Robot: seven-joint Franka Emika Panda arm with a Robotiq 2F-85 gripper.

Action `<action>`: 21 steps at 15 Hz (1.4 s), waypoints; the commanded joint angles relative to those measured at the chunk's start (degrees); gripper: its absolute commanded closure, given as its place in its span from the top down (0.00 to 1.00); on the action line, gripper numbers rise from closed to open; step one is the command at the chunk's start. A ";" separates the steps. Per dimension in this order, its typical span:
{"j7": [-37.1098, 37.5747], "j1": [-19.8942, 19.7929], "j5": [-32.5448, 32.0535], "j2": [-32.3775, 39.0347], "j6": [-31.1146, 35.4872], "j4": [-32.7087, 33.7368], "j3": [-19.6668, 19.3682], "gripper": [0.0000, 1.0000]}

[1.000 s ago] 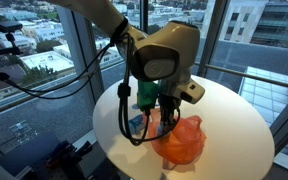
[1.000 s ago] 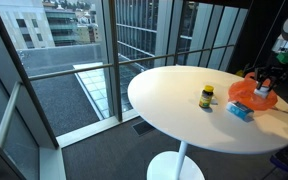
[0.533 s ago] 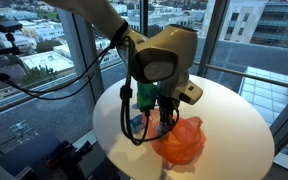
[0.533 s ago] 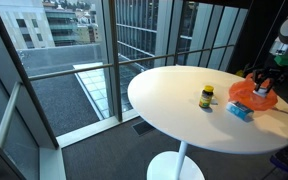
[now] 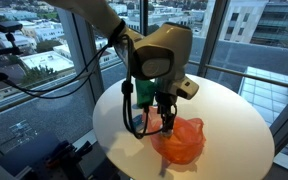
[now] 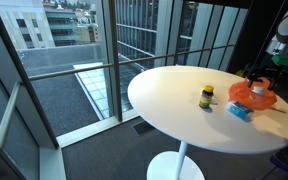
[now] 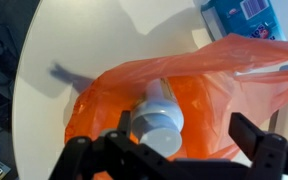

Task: Place the white pill bottle in the plastic bag

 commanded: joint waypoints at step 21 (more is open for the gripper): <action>-6.10 5.32 1.26 -25.74 -25.04 -1.59 9.83 1.00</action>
